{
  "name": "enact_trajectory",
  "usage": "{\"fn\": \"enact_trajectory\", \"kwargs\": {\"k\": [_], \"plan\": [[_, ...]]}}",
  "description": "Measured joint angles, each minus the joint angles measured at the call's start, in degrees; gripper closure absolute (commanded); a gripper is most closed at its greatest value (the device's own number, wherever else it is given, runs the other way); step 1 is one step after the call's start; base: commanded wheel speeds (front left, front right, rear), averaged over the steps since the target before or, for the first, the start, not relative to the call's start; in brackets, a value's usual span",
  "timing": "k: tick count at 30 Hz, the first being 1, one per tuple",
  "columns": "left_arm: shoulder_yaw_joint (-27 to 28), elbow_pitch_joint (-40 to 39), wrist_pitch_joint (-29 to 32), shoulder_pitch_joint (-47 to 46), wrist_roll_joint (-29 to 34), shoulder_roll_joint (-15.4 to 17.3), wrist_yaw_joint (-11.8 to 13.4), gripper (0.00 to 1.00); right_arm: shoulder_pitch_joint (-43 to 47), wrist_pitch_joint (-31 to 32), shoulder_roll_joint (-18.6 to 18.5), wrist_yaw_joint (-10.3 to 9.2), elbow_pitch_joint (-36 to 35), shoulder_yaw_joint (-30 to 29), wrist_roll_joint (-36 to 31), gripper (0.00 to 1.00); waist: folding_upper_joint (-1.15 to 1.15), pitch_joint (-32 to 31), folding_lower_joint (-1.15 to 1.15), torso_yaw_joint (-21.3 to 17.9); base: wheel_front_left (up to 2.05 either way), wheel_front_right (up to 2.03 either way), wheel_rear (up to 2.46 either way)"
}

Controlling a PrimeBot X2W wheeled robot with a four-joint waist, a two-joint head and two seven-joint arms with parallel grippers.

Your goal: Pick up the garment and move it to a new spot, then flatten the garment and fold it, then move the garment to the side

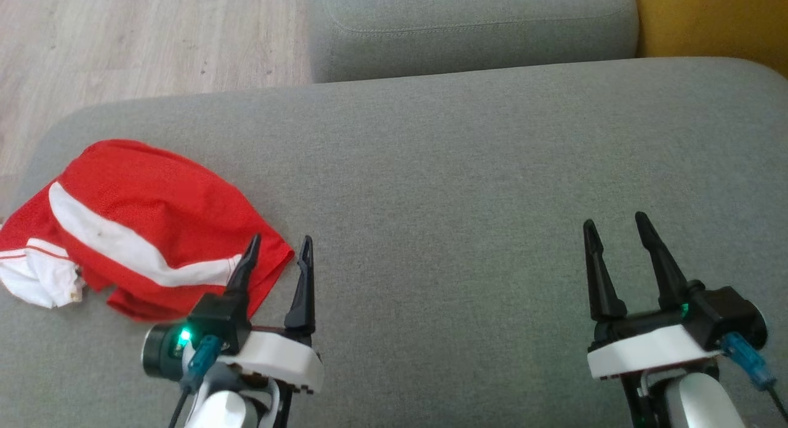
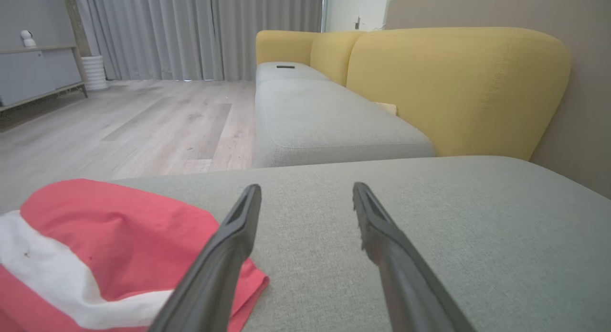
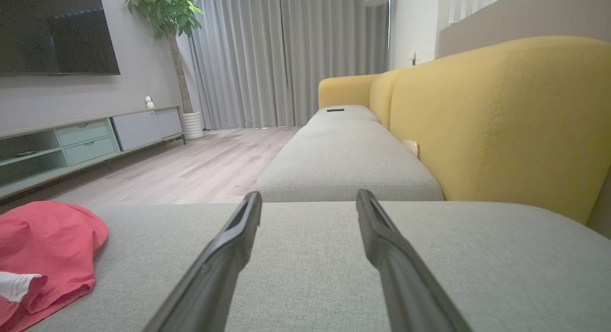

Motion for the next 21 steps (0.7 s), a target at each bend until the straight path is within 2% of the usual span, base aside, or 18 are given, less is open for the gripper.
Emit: {"fn": "enact_trajectory", "kwargs": {"k": [6,14,18,21], "plan": [[0.6,-2.9,-0.8,0.0,1.4,-0.6,2.0,0.0,0.0,-1.0,0.0,0.0,-2.0,-0.2,-3.0,0.0,0.0,0.2,0.0,0.2,0.0,0.0,0.0],[6.1,-5.0,-2.3,1.8,4.9,-3.3,1.8,0.0,0.1,-2.3,0.0,0.01,-3.1,-2.6,-3.5,0.0,0.0,0.3,0.0,0.8,0.0,0.0,0.0],[7.8,-4.8,-3.1,3.3,7.8,-4.7,0.1,0.0,1.5,-3.1,0.0,0.01,-2.7,-3.7,-3.6,0.0,0.0,0.2,0.0,1.3,0.0,0.0,0.0],[8.2,-1.9,-3.6,4.3,10.5,-5.6,-2.5,0.0,2.7,-3.7,0.0,0.01,-1.9,-3.7,-5.4,0.0,0.0,0.0,0.0,1.6,0.0,0.0,0.0]]}}
